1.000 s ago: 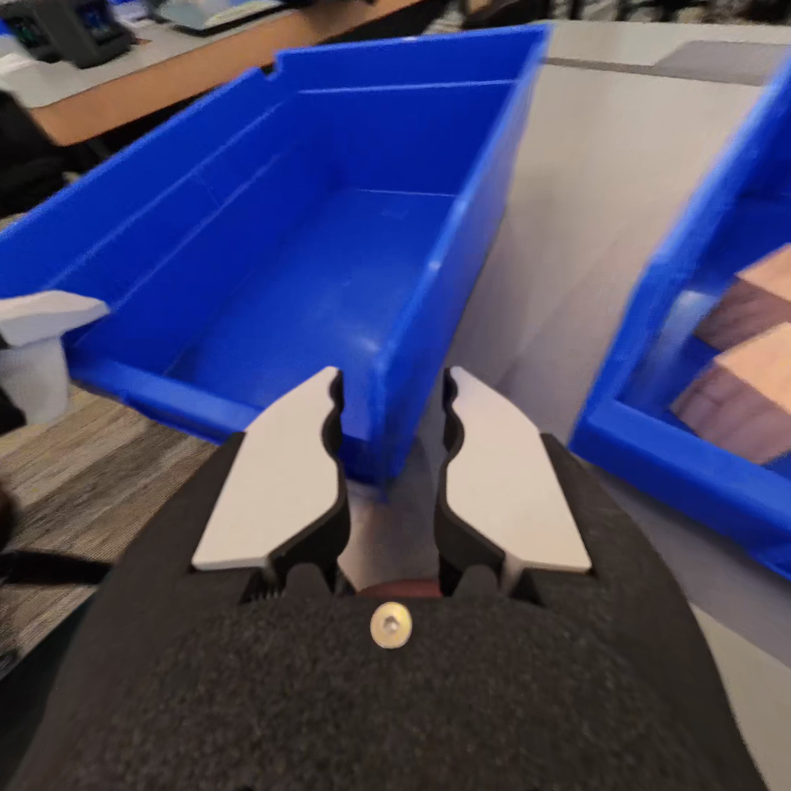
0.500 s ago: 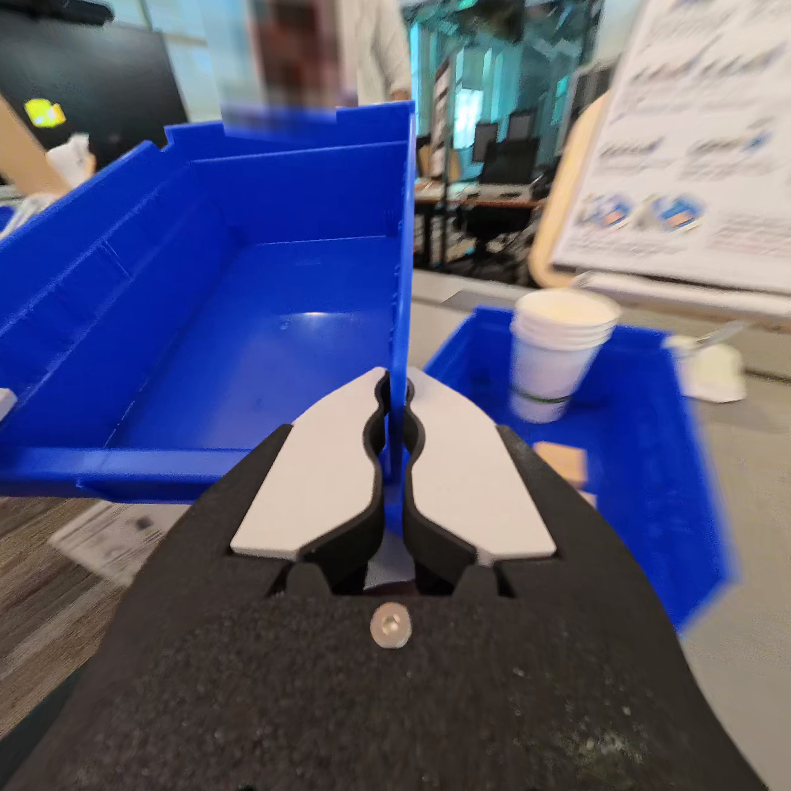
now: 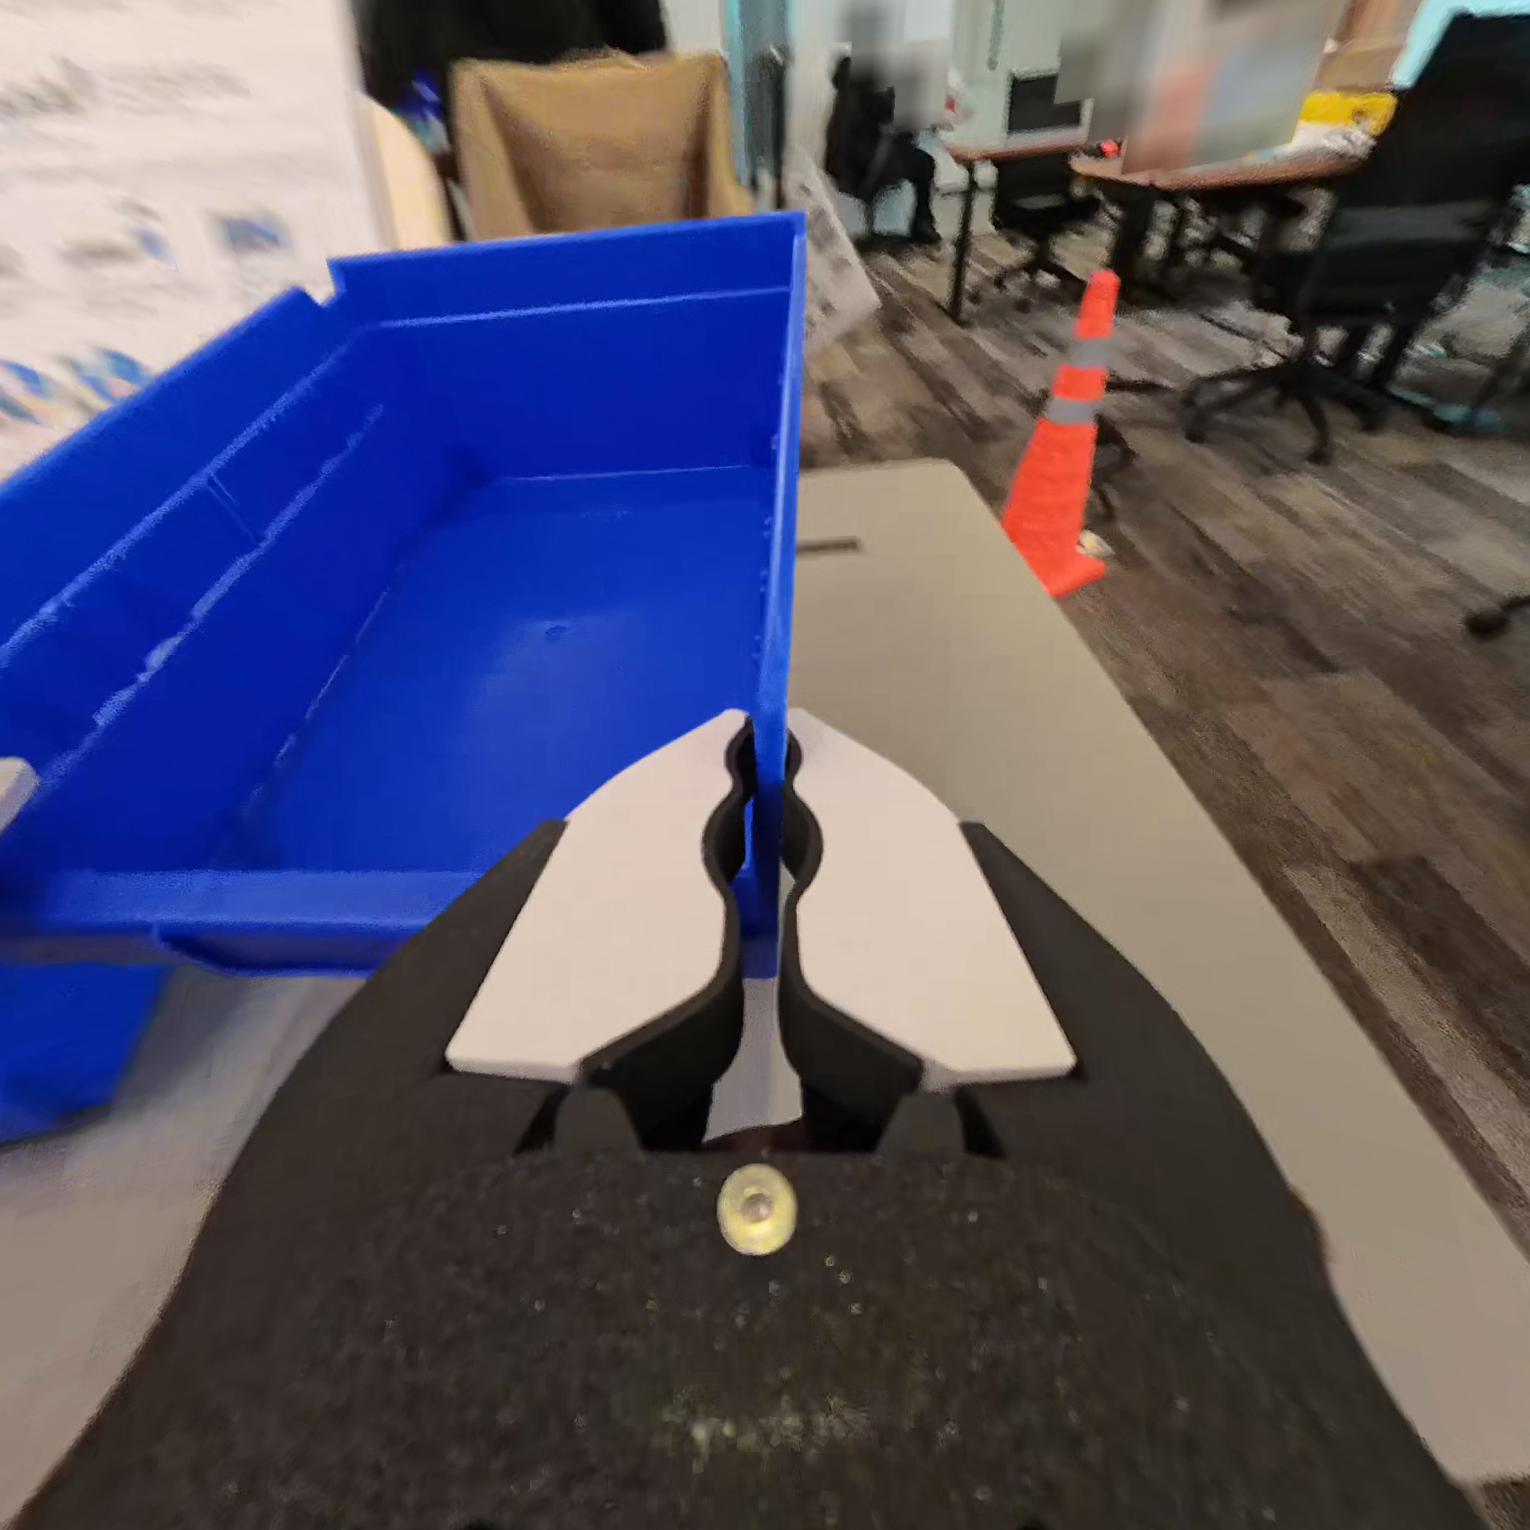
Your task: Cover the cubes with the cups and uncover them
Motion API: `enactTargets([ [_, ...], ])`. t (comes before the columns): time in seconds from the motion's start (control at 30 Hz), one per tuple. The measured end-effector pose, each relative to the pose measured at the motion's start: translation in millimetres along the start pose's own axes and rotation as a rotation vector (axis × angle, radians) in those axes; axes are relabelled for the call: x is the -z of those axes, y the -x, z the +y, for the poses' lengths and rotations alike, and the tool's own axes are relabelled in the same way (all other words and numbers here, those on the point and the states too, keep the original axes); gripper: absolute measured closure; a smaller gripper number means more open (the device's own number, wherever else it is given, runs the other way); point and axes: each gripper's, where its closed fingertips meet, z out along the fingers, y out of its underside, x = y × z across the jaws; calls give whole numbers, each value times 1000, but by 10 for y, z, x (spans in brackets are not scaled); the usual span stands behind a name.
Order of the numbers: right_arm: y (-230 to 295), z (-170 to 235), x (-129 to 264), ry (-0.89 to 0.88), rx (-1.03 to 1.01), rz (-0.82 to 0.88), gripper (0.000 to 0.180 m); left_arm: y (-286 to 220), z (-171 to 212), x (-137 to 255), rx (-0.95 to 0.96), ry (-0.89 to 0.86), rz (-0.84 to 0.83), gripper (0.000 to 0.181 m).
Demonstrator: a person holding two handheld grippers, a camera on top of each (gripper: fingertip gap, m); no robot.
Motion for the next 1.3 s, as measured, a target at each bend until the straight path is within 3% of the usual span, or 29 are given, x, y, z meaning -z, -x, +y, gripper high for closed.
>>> enactTargets([
  [0.17, -874, 610, -370, 151, -68, 61, 176, -783, 278, -781, 44, 119, 84, 176],
  [0.33, -1213, 899, -707, 166, -81, -17, 176, -1122, 570, -1064, 6, 149, 56, 175],
  [0.5, -1332, 981, -802, 187, -53, -1, 177, -1316, 814, -1068, 21, 207, 104, 171],
  [0.57, -1328, 1054, -840, 203, -48, -1, 177, -1403, 917, -1082, 42, 248, 166, 154],
  [0.63, -1316, 1045, -842, 182, -38, 0, 175, -1378, 923, -1059, 63, 250, 185, 155],
  [0.7, -1362, 1039, -807, 190, -3, 52, 145, -1314, 911, -937, 67, 272, 214, 136],
  [0.73, -1364, 1011, -746, 185, 9, 75, 140, -1246, 891, -814, 44, 276, 238, 128],
  [0.8, -1261, 876, -533, 132, 7, 107, 135, -948, 792, -462, 18, 224, 255, 128],
  [0.87, -839, 703, -269, 41, -21, 35, 133, -457, 726, -21, -11, 166, 219, 127],
  [0.97, 288, 597, 63, -50, -35, -185, 136, 576, 764, 652, 8, 96, 49, 127],
  [1.1, 2203, 989, 224, 68, 26, -581, 133, 1980, 1263, 1238, 166, 122, -237, 128],
  [1.2, 2934, 1213, -6, 118, 85, -574, 125, 2407, 1638, 1239, 293, 176, -264, 122],
  [1.3, 3104, 1287, -367, 110, 144, -423, 121, 2480, 1882, 1011, 312, 236, -246, 119],
])
